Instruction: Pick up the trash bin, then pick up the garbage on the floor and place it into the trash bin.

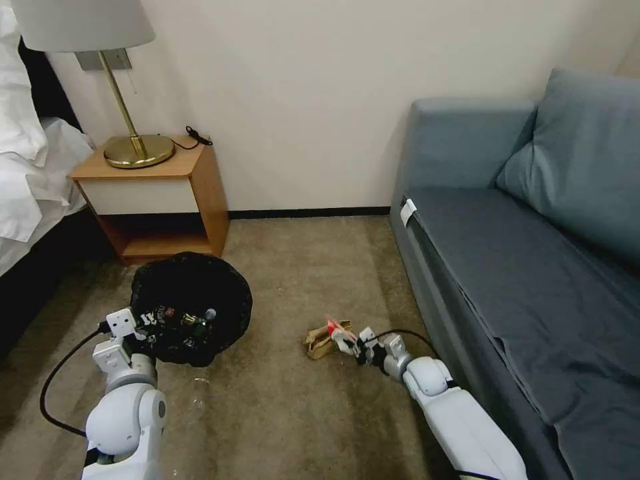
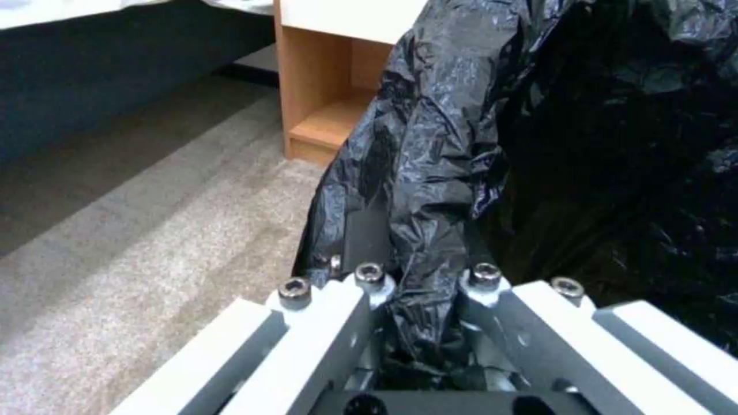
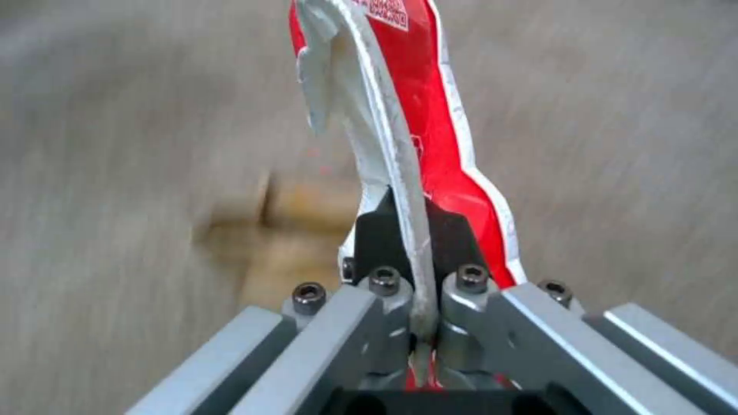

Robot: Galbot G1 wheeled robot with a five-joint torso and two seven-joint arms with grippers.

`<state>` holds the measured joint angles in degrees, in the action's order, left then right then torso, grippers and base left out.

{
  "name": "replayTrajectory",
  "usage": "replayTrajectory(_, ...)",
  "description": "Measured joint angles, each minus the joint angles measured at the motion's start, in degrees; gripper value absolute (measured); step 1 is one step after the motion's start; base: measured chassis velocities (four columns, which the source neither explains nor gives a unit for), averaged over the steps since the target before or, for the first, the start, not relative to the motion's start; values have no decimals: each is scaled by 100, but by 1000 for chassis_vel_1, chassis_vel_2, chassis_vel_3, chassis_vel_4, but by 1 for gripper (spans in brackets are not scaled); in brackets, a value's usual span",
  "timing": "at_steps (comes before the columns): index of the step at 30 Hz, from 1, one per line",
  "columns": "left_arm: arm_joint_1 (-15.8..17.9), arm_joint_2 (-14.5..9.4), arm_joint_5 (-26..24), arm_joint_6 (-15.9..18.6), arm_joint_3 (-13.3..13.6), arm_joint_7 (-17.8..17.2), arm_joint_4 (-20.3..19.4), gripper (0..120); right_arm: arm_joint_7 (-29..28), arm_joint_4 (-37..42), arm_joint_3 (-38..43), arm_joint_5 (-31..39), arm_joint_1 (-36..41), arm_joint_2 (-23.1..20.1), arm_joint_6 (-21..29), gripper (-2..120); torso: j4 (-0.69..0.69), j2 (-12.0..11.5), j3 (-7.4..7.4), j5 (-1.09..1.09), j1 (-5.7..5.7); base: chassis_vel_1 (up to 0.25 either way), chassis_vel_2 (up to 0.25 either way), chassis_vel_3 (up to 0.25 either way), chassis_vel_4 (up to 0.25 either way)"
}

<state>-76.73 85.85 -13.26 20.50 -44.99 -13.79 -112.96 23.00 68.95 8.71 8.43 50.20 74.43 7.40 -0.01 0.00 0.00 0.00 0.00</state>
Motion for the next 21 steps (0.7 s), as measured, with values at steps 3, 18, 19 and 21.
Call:
replayTrajectory(3, 4, 2, 1, -6, 17, 2, 31, 4, -446, 345, -140, 275, -146, 16, -145, 0, 0, 0, 0, -1, 0, 0, 0, 0, 0)
replayTrajectory(18, 0, 38, 19, -45, 72, 7, 59, 4, -2949, 1348, -2572, 1518, -1524, 557, -489, 0, 2, 0, 0, -1, 0, 0, 0, 0, 0)
replayTrajectory(19, 0, 38, 19, -45, 72, 7, 59, 4, -2949, 1348, -2572, 1518, -1524, 557, -489, 0, 2, 0, 0, -1, 0, 0, 0, 0, 0)
replayTrajectory(21, -6, 53, 32, -49, 100, -6, 56, 4, -3185, 1230, -3026, 1587, -1672, 717, -411, 0, 2, 0, 0, -2, 0, 0, 0, 0, 0)
